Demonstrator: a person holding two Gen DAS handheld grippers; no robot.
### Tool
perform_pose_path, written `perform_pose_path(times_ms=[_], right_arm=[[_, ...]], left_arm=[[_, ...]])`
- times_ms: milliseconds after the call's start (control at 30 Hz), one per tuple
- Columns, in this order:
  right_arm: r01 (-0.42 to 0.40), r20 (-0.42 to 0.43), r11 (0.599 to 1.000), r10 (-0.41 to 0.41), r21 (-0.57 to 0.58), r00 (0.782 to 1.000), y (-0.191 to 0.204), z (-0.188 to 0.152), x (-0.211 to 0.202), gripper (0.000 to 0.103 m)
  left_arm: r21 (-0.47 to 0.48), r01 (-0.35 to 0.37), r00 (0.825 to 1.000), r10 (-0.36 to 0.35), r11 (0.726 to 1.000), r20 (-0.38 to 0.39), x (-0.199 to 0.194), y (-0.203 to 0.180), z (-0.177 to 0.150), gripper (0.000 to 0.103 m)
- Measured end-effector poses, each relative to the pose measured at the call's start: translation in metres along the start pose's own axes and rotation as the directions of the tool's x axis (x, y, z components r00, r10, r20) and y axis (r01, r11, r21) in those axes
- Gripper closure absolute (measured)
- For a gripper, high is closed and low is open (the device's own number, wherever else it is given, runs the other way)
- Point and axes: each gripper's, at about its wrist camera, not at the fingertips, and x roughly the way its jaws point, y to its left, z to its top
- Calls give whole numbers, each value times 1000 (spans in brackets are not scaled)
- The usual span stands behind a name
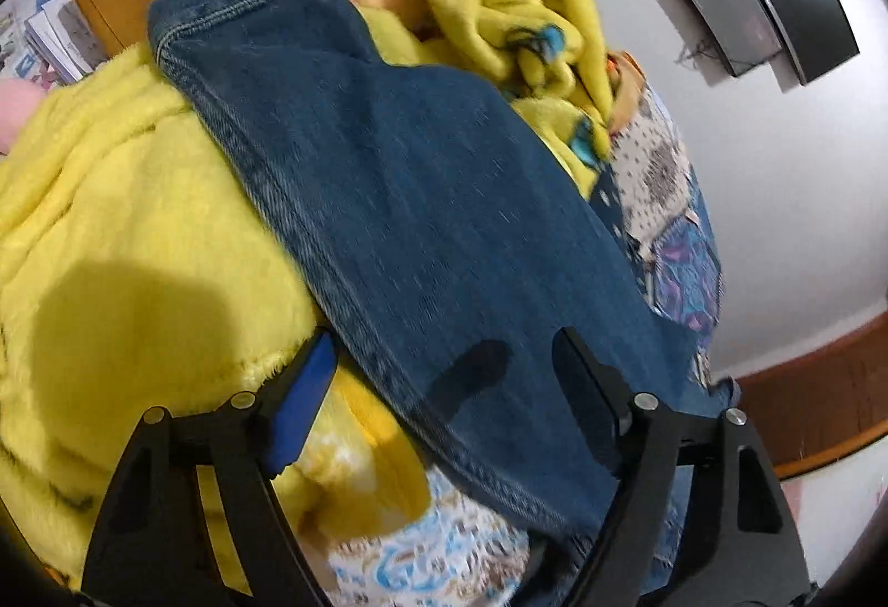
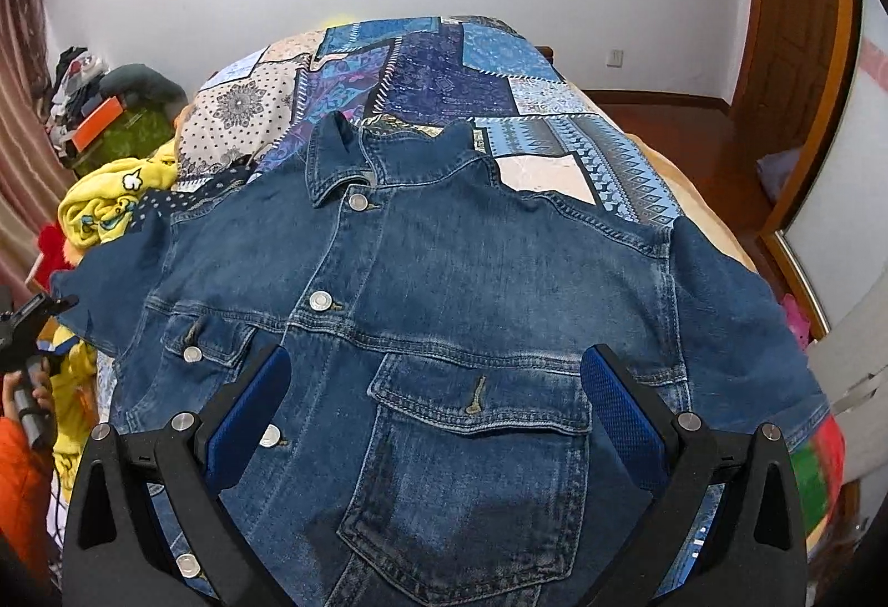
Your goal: Fold large clothes
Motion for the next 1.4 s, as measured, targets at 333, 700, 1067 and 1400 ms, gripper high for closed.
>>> perform_pose_path(times_ms=[333, 700, 1067, 1400], right_arm=[[-24, 7, 1000, 24, 18, 1000, 0, 0, -6, 0], [-62, 54, 996, 58, 64, 997, -14, 1, -33, 0], [-107, 113, 993, 102, 46, 988, -27, -4, -67, 0], [-76, 124, 996, 71, 38, 990, -50, -16, -80, 0]], left_arm=[[141, -228, 974, 222, 963, 53, 10, -37, 23, 91], [528, -246, 951, 96, 813, 295, -79, -208, -15, 95], [851, -55, 996, -28, 522, 81, -32, -346, -193, 95], [870, 83, 960, 195, 486, -201, 45, -328, -310, 87]])
